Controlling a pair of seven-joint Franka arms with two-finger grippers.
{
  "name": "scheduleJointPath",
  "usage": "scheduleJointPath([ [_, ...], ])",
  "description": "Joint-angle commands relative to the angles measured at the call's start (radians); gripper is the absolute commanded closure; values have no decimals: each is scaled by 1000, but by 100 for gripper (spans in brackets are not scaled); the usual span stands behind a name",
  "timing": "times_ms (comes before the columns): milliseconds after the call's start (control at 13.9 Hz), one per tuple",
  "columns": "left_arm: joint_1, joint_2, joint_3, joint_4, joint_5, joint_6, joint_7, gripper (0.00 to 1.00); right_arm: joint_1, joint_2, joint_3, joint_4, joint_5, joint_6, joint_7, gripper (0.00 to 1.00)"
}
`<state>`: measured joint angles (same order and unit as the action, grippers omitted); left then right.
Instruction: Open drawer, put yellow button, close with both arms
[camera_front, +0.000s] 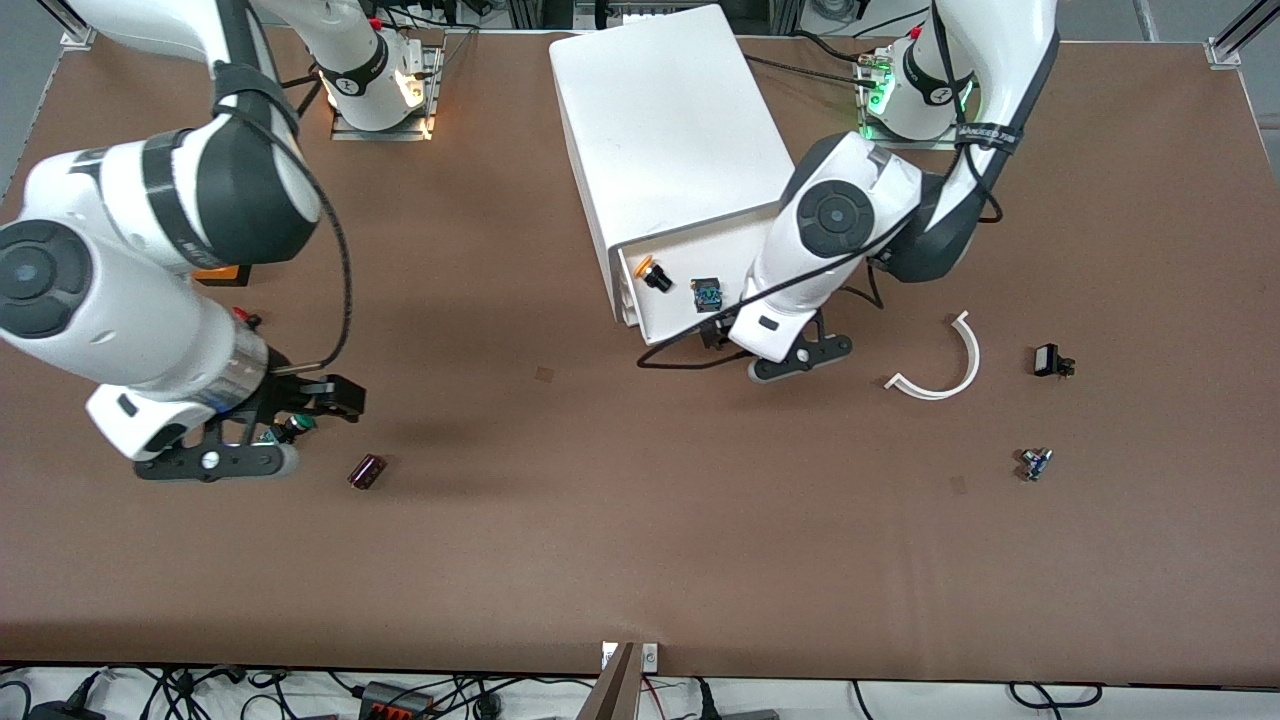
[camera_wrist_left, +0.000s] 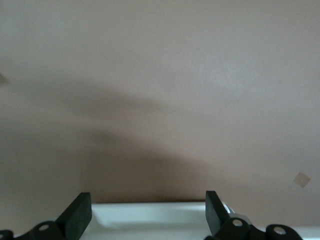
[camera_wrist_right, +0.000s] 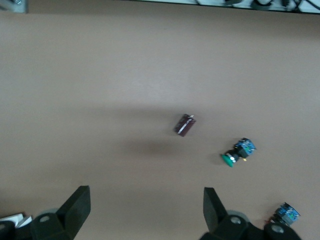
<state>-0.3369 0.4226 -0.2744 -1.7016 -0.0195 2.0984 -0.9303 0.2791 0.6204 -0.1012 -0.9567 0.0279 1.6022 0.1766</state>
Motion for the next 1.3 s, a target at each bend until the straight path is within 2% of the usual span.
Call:
scheduleJointPath([
  [0, 6, -33, -31, -68, -10, 2, -33, 0, -53, -178, 26, -241, 1, 97, -11, 0],
  [288, 6, -54, -65, -118, -11, -12, -35, 0, -158, -296, 26, -362, 44, 102, -20, 0],
  [433, 10, -56, -100, -124, -14, -31, -35, 0, -191, -327, 26, -375, 38, 93, -29, 0],
  [938, 13, -68, -137, -124, -66, -115, -35, 0, -308, -422, 26, -424, 30, 67, -218, 0],
  [1226, 15, -70, -150, -122, -89, -133, -33, 0, -293, -461, 3, -448, 17, 36, -233, 0],
])
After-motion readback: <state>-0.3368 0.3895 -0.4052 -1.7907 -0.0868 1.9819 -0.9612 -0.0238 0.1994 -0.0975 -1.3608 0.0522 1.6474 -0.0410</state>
